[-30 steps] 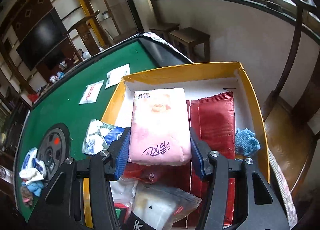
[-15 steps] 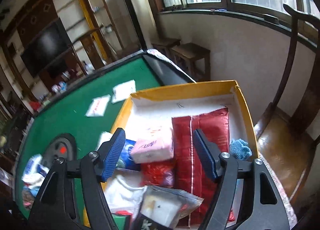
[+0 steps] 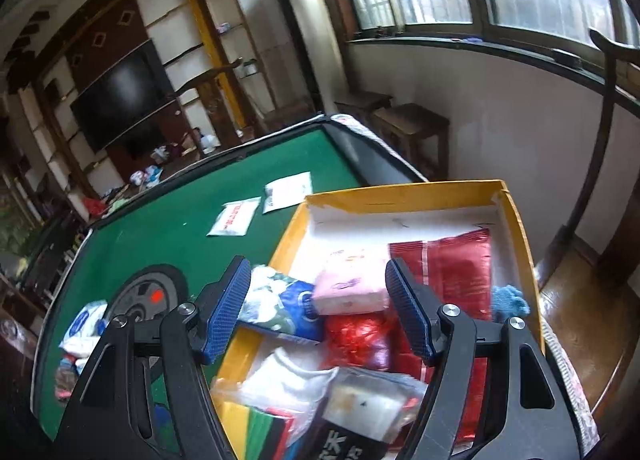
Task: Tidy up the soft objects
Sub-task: 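Open the right gripper to release the pink tissue pack in the box, then grasp the brown knitted gloves with the left gripper while the right gripper grasps the blue knitted glove, then carry the brown gloves and blue glove with both grippers over the box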
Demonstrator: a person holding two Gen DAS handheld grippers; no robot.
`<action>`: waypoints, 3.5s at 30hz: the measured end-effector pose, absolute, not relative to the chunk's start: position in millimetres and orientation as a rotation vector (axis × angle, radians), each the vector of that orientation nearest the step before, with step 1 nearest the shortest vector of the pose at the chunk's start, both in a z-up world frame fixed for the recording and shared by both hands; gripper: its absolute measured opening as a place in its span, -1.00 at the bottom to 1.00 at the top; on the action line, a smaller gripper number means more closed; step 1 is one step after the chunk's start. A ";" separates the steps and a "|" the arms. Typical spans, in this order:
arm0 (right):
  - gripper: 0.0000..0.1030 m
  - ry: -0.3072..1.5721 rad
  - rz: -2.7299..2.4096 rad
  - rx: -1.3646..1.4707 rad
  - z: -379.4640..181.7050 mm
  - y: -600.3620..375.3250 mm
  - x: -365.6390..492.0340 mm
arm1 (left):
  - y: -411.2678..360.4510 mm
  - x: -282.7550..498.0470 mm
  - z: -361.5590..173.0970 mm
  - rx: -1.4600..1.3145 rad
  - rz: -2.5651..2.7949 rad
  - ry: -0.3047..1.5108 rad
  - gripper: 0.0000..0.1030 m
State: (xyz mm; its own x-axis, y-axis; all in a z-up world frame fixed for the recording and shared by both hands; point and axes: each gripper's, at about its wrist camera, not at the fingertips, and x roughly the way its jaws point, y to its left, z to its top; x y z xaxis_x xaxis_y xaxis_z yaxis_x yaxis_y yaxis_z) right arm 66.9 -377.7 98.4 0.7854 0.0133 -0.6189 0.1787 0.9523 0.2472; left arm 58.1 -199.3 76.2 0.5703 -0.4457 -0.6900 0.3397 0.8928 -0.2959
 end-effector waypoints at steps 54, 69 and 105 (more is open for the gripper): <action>0.38 0.915 0.606 -0.044 25.3 -95.5 44.3 | 72.7 49.0 30.2 -0.210 0.082 0.910 0.02; -0.20 0.946 0.543 -0.105 9.2 -45.9 77.1 | 77.6 53.0 28.9 -0.245 0.063 0.920 0.02; -0.17 0.933 0.600 -0.183 4.5 -80.1 14.7 | 39.6 51.4 18.4 -0.081 -0.016 0.910 0.06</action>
